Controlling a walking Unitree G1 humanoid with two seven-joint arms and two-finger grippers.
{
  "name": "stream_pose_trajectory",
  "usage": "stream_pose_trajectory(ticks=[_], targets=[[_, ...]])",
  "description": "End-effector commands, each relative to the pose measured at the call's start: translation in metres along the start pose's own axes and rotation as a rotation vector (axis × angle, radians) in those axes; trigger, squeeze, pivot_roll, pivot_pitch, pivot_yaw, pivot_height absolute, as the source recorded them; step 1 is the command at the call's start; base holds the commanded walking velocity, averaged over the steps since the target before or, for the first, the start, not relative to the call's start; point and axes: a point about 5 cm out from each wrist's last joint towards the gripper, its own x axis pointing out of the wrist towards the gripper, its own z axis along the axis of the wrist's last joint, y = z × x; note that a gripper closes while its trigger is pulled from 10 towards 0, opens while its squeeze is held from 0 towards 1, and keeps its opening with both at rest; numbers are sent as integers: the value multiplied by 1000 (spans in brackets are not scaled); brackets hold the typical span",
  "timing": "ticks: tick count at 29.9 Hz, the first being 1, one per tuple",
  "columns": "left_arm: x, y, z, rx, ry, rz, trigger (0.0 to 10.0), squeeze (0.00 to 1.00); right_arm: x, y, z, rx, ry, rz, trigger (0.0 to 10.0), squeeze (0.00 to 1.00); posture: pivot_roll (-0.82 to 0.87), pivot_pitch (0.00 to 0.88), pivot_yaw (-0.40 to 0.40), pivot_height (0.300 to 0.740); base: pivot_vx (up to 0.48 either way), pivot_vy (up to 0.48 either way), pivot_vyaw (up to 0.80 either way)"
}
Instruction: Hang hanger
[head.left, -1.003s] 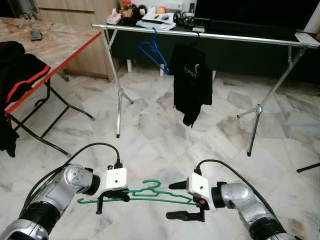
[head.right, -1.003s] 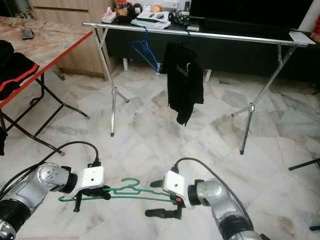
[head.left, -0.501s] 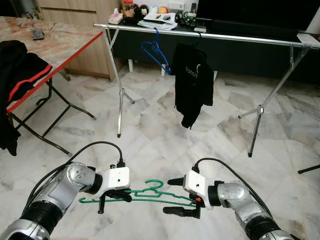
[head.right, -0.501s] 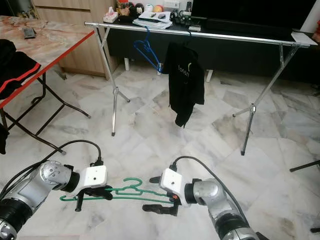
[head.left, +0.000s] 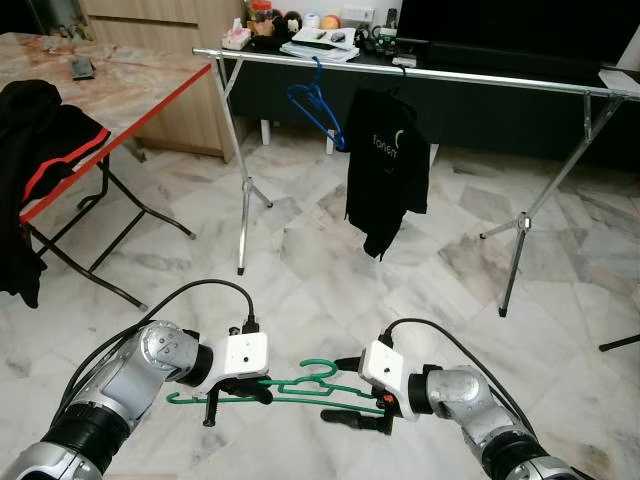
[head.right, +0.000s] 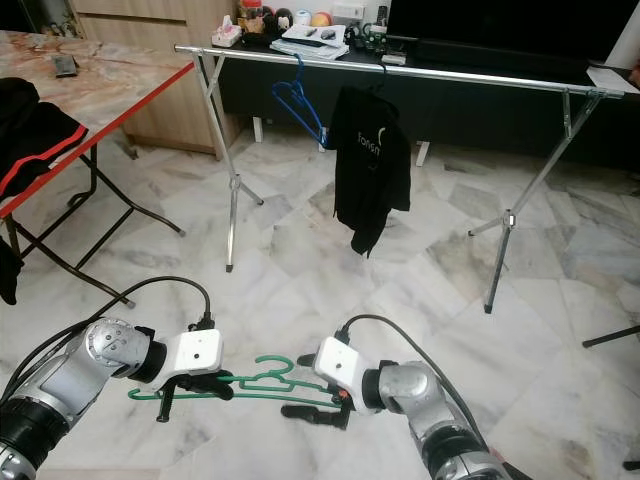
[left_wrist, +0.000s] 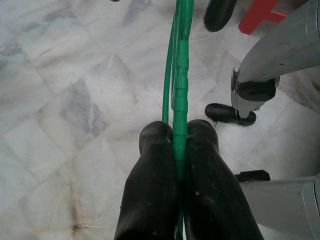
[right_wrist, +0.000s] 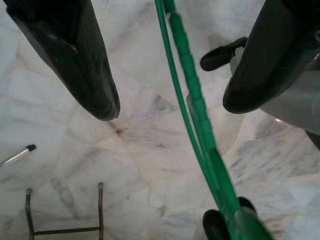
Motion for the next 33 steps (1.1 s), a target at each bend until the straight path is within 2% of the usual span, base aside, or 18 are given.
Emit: stream_pose_trajectory(ticks=[1, 17, 33], targets=[[3, -5, 4, 1, -14, -25, 10000, 0, 1, 0, -1, 6, -1, -7, 0, 0, 2, 93, -38, 740, 0, 0, 0], [5, -6, 12, -2, -32, -39, 10000, 0, 3, 7, -6, 70, -15, 52, 0, 0, 7, 100, -40, 740, 0, 0, 0], [5, -6, 15, 2, -39, -46, 10000, 0, 4, 8, -6, 92, -32, 53, 0, 0, 15, 105, -42, 740, 0, 0, 0]])
